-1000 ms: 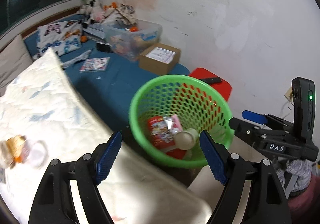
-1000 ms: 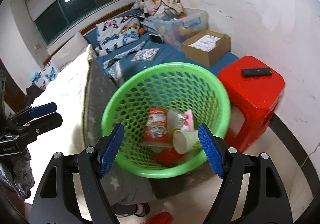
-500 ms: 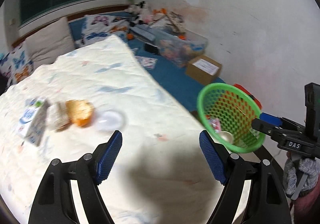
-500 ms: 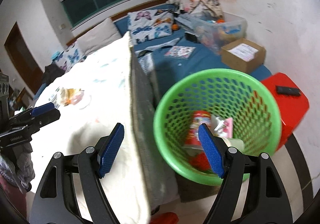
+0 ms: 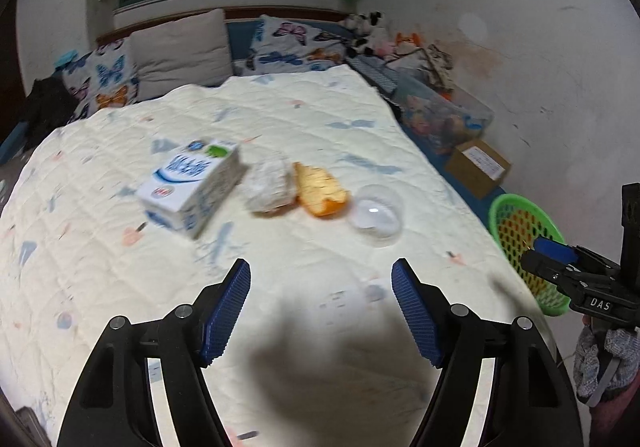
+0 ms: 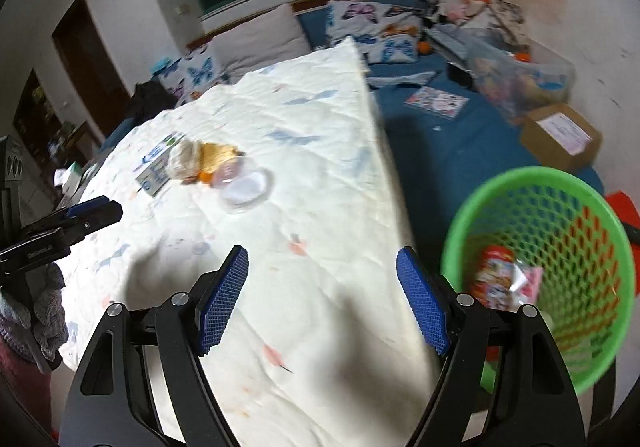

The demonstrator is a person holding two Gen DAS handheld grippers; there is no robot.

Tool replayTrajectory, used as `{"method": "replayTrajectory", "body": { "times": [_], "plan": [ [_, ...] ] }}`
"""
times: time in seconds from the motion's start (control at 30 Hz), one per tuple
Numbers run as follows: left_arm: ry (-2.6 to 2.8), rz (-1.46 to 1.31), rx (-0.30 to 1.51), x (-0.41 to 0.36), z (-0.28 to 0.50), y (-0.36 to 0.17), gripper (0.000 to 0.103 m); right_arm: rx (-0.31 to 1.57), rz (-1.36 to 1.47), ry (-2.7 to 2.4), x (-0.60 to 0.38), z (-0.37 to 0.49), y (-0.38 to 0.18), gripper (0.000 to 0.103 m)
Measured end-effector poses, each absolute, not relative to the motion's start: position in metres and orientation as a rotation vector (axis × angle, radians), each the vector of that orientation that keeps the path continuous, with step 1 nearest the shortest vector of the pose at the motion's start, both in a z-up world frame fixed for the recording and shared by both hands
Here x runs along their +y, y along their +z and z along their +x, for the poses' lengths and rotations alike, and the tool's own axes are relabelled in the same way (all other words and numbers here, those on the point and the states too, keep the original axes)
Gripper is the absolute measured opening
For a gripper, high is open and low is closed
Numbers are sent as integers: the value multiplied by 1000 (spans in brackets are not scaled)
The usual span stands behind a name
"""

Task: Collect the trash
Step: 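Move both open tools back over the remaining trash on the mattress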

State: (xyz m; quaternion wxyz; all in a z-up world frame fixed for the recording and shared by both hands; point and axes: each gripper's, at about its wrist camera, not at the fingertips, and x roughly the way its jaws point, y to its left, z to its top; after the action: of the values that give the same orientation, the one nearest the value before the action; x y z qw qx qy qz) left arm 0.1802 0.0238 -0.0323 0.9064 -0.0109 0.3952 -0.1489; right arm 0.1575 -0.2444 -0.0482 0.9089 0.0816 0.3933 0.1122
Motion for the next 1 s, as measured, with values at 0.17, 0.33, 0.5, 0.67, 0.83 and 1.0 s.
{"method": "replayTrajectory", "body": {
  "times": [0.17,0.33,0.5,0.67,0.83,1.0],
  "plan": [
    [-277,-48,825,44,185,-38,68,826,127,291,-212,179,-53,76],
    [-258,-62,828,59,188,-41,67,845,89,338,-185,203,-59,76],
    [-246,-79,835,70,193,-43,66,863,56,362,-161,229,-67,76],
    [-245,-70,844,75,198,-46,64,877,34,366,-145,253,-77,76],
    [-250,-68,842,76,204,-46,63,890,4,353,-136,270,-85,73],
    [-251,-59,848,73,214,-47,62,904,-4,353,-134,279,-91,70]
  ]
}}
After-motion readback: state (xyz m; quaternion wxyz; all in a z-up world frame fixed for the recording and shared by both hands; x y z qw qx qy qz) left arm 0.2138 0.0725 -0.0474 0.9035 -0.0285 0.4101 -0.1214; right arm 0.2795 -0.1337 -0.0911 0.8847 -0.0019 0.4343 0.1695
